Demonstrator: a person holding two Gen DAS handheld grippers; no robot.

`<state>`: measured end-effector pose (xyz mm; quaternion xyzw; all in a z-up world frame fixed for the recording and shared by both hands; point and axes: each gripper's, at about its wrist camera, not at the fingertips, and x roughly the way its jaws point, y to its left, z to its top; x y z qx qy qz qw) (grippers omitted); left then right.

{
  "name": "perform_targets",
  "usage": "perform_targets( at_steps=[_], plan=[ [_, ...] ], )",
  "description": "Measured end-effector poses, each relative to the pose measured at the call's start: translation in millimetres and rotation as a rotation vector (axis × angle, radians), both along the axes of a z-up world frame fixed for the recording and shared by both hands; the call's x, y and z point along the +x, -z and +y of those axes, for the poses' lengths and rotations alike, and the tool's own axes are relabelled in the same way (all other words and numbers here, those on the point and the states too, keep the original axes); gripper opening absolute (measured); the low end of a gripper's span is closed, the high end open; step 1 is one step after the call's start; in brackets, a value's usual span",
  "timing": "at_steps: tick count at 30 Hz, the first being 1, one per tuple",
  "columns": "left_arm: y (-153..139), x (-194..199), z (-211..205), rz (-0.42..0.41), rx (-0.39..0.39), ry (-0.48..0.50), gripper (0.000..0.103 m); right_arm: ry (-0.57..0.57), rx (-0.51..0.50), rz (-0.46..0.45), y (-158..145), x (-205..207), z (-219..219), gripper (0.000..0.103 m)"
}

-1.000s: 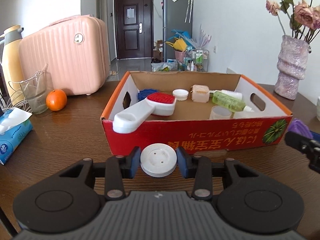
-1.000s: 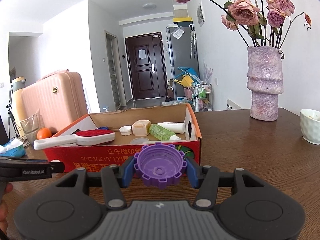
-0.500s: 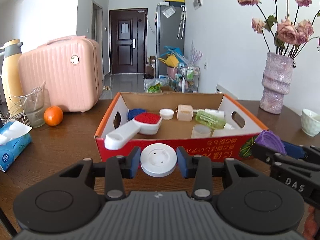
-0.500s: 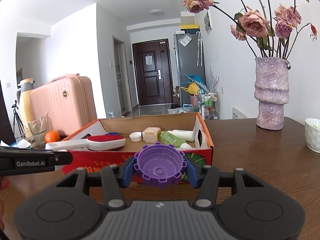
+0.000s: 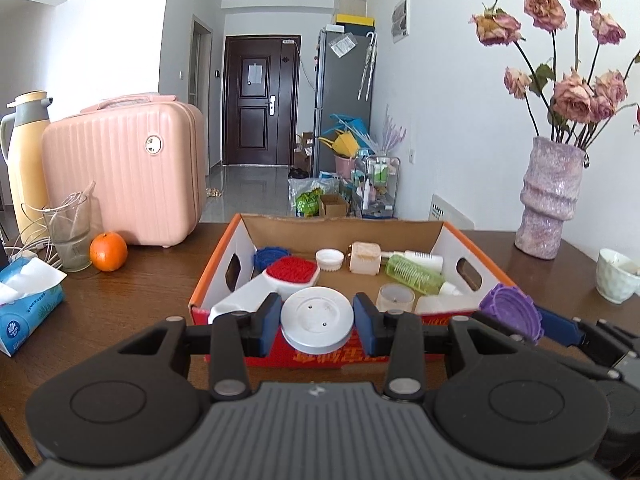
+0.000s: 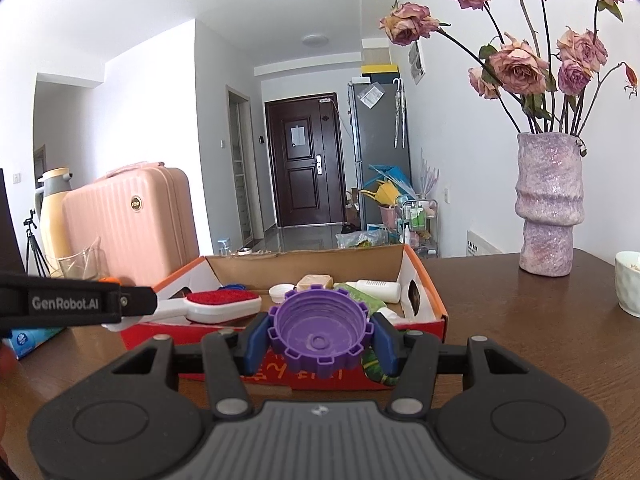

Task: Organize rigid objects
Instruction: 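Carry the white cap over the red box while the right tool carries the purple cap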

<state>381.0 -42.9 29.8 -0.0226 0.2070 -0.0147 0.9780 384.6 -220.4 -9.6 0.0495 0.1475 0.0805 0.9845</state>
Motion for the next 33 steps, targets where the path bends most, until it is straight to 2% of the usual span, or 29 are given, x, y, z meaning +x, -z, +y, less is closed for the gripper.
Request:
perform_targets(
  at_steps=[33],
  plan=[
    [-10, 72, -3, -0.034, -0.047, -0.053, 0.040, 0.029, 0.041, -0.029, -5, 72, 9, 0.053]
  ],
)
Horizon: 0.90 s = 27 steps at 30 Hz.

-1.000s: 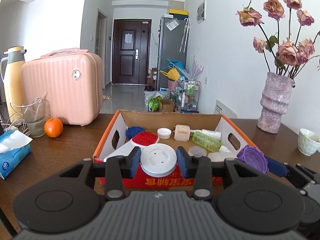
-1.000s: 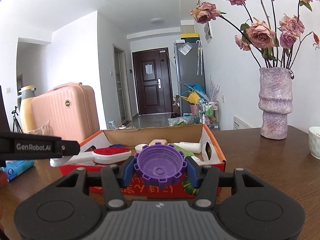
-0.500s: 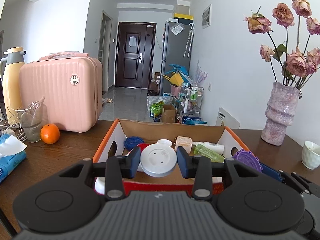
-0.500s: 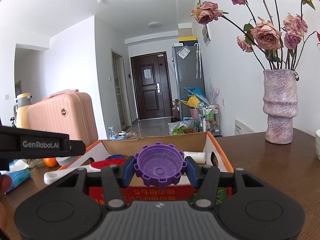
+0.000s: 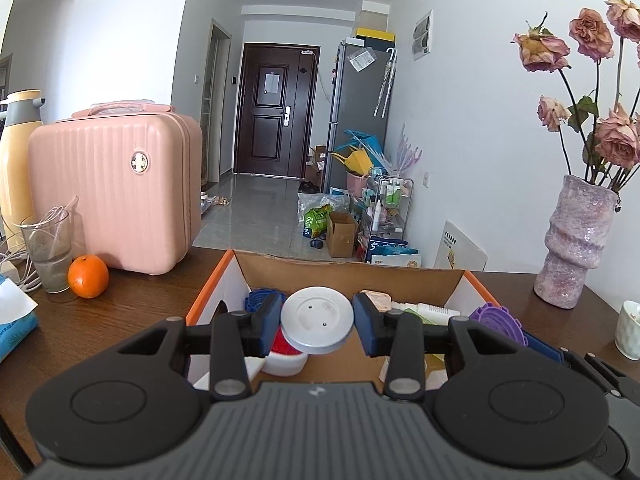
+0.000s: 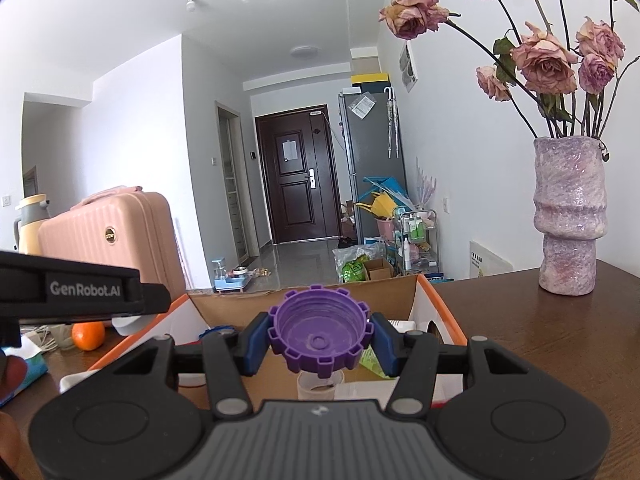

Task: Organize rigid objects
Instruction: 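Carry the white cap over the red box while the right tool carries the purple cap, then open both tools to drop the white cap and purple cap into the box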

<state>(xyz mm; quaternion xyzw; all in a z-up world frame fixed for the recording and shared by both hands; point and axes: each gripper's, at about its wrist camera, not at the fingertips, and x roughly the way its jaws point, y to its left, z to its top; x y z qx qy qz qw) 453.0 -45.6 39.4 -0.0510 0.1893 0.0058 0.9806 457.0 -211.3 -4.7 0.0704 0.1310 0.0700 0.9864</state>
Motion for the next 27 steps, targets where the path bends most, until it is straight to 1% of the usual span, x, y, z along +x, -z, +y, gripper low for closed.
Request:
perform_targets(
  at_steps=[17, 27],
  plan=[
    [10, 44, 0, 0.011, 0.026, -0.008, 0.040, 0.008, -0.013, 0.011, 3, 43, 1, 0.053],
    [17, 63, 2, 0.025, 0.045, -0.018, 0.040, 0.005, -0.027, 0.022, 7, 58, 3, 0.053]
  ],
)
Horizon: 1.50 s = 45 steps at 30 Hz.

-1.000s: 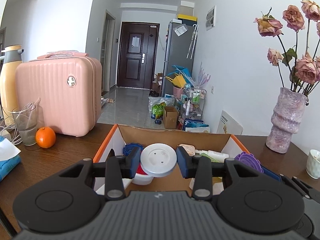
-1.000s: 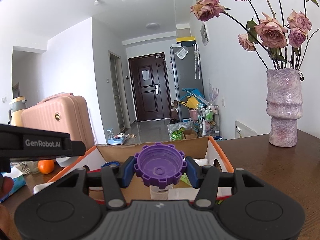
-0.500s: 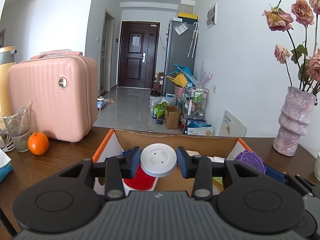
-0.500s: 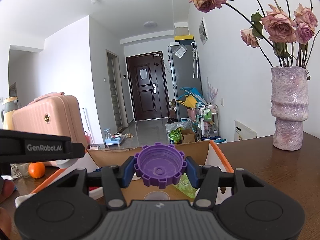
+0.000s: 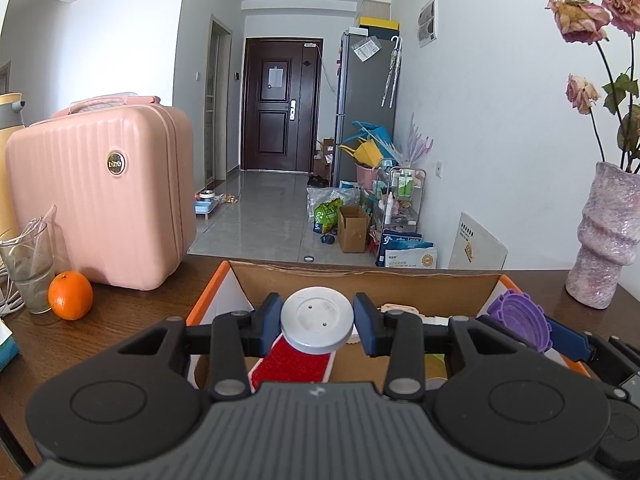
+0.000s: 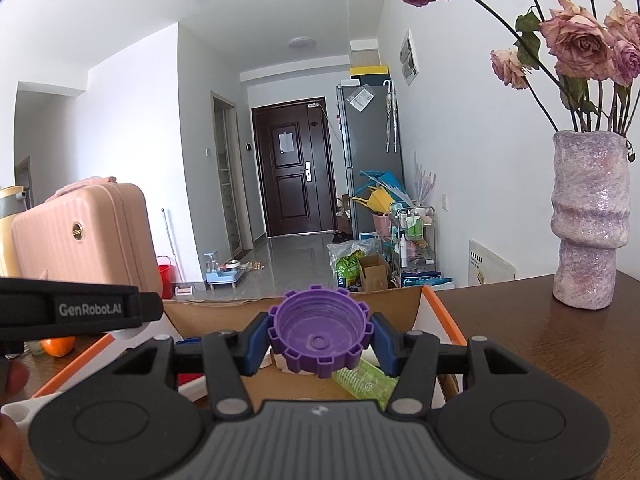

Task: Organize rigid objects
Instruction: 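Open both tools to drop the white cap and purple cap into the box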

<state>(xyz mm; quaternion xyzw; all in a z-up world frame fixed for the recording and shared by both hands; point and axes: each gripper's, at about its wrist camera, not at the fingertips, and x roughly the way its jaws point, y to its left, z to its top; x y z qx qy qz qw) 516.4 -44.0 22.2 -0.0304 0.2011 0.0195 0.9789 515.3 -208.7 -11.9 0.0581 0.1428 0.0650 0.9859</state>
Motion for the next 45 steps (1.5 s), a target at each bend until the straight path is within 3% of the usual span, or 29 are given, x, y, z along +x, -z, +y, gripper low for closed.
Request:
perform_targets(
  at_steps=[24, 25, 26, 27, 28, 29, 30, 31, 45],
  plan=[
    [10, 18, 3, 0.036, 0.025, 0.014, 0.041, -0.016, -0.047, 0.061, 7, 15, -1, 0.053],
    [10, 18, 3, 0.036, 0.026, 0.010, 0.047, -0.015, -0.044, 0.068, 8, 15, -2, 0.054],
    [10, 18, 4, 0.037, 0.024, 0.008, 0.053, -0.011, -0.044, 0.077, 8, 15, -2, 0.065],
    [10, 17, 5, 0.031, 0.022, 0.002, 0.069, -0.002, -0.044, 0.079, 8, 15, -2, 0.072],
    [10, 16, 5, 0.024, 0.027, -0.011, 0.087, 0.006, -0.047, 0.076, 8, 14, -2, 0.087],
    [9, 14, 5, 0.016, 0.037, -0.029, 0.094, 0.014, -0.050, 0.072, 8, 14, -2, 0.096],
    [9, 13, 5, 0.006, 0.045, -0.049, 0.103, 0.019, -0.055, 0.069, 8, 13, -2, 0.099],
    [8, 11, 5, -0.002, 0.048, -0.058, 0.103, 0.024, -0.059, 0.070, 8, 13, -1, 0.103],
    [5, 9, 9, 0.005, 0.034, -0.064, 0.103, 0.038, -0.074, 0.069, 5, 9, 2, 0.103]
  ],
)
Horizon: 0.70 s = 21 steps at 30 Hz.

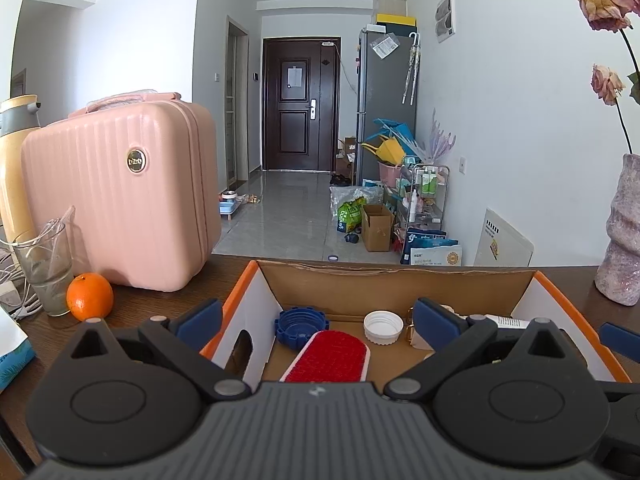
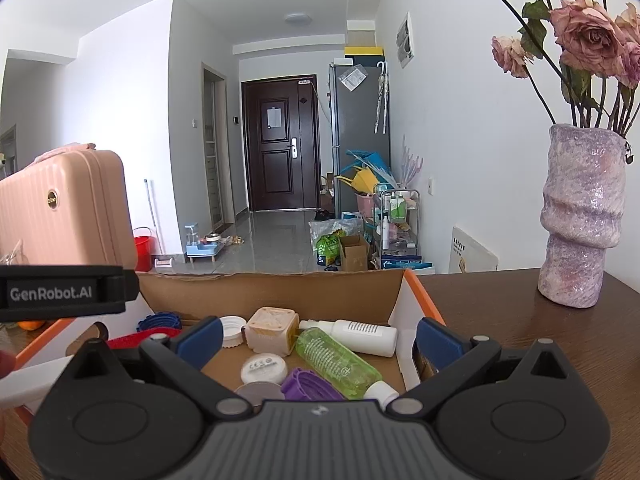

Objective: Organize rigid objects

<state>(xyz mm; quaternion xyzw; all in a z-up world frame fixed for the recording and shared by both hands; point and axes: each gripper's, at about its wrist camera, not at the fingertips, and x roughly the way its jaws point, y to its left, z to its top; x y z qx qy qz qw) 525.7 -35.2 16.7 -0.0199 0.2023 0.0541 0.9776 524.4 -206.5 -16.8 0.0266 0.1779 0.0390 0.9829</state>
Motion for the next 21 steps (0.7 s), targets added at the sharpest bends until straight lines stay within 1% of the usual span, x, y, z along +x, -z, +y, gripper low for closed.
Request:
perform_targets(
  at_steps=[12, 21],
  plan=[
    [-6, -12, 3, -0.006, -0.012, 0.003, 0.103, 0.010, -0.007, -0.017, -7, -9, -1, 0.103],
    [-14, -42, 8, -0.048, -0.010, 0.018, 0.103, 0.019, -0.008, -0.036, -14, -32, -6, 0.103]
  ],
)
